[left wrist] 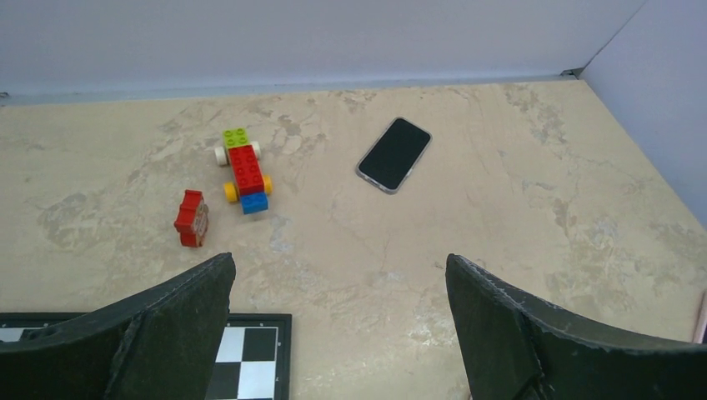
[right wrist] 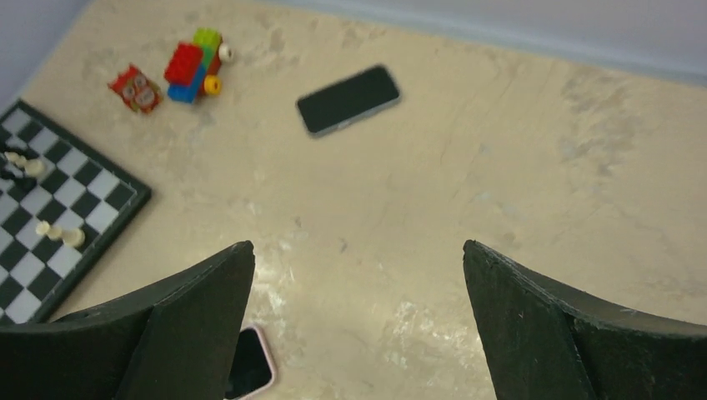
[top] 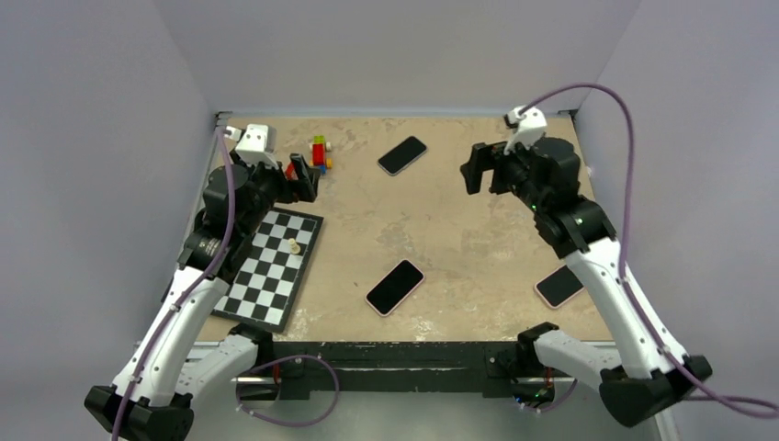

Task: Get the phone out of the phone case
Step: Pick up the phone at the center of the board.

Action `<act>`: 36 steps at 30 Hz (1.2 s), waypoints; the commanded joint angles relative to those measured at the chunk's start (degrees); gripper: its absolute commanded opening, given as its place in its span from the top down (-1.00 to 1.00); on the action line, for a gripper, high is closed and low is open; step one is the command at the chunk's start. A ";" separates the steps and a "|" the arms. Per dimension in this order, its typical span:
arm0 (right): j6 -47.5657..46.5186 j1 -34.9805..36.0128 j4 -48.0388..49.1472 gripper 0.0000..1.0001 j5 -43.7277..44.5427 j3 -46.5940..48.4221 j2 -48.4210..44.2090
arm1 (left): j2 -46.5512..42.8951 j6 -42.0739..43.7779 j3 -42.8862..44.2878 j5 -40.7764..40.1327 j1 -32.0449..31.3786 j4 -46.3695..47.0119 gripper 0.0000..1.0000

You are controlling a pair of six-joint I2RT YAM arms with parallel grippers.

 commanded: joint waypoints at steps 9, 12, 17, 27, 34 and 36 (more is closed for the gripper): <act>3.25 1.79 2.89 -0.97 -2.14 -1.40 -1.43 | 28.93 -3.92 15.54 15.02 -11.94 -15.86 -1.00; 4.20 1.88 7.43 -0.97 0.55 -3.96 -7.52 | 32.53 -2.78 16.63 9.57 -18.74 -19.05 -1.00; 4.31 1.87 10.33 -0.97 4.94 -5.97 -15.83 | 38.49 -2.64 17.66 5.25 -28.18 -22.10 -1.00; 4.31 1.84 11.19 -0.97 7.52 -8.09 -20.87 | 49.88 -2.74 21.58 -4.45 -39.99 -29.92 -1.00; 4.24 1.88 11.41 -0.97 6.90 -9.04 -20.85 | 53.27 -4.81 20.64 -3.38 -41.52 -28.54 -1.00; 4.21 1.87 11.45 -0.97 6.86 -9.27 -21.11 | 53.72 -5.15 20.25 -2.31 -41.53 -27.63 -1.00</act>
